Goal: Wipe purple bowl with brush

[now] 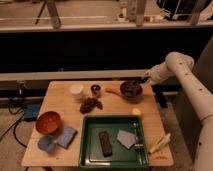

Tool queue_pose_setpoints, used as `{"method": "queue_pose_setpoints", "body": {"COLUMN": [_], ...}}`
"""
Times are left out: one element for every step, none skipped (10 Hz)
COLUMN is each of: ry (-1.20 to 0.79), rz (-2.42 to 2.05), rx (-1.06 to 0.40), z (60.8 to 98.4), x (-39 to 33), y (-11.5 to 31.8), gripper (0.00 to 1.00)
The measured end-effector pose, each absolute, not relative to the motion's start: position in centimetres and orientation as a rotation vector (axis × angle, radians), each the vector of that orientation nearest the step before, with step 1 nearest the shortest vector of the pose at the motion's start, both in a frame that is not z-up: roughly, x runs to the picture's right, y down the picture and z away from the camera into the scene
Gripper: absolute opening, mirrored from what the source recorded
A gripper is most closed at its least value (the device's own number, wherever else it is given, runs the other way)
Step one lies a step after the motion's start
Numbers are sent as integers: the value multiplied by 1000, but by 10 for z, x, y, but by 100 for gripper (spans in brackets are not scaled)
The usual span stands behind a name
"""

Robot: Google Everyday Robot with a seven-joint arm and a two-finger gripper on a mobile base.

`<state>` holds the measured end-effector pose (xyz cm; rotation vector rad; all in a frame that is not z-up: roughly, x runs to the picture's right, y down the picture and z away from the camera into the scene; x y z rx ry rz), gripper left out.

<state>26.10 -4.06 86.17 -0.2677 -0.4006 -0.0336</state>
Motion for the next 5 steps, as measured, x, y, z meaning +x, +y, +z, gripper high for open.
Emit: {"method": "queue_pose_setpoints", "body": {"ry": [-402,-400,-397,-414,-434], "rz": [-44,-47,-47,-56,-59], "rx": [-265,-264,-267,-265,-259], "z": [849,842,836,831,828], "x": [263,265,268,267,267], "y": [-39,-39,-41,-42,-43], "gripper": [0,0,0,0,0]}}
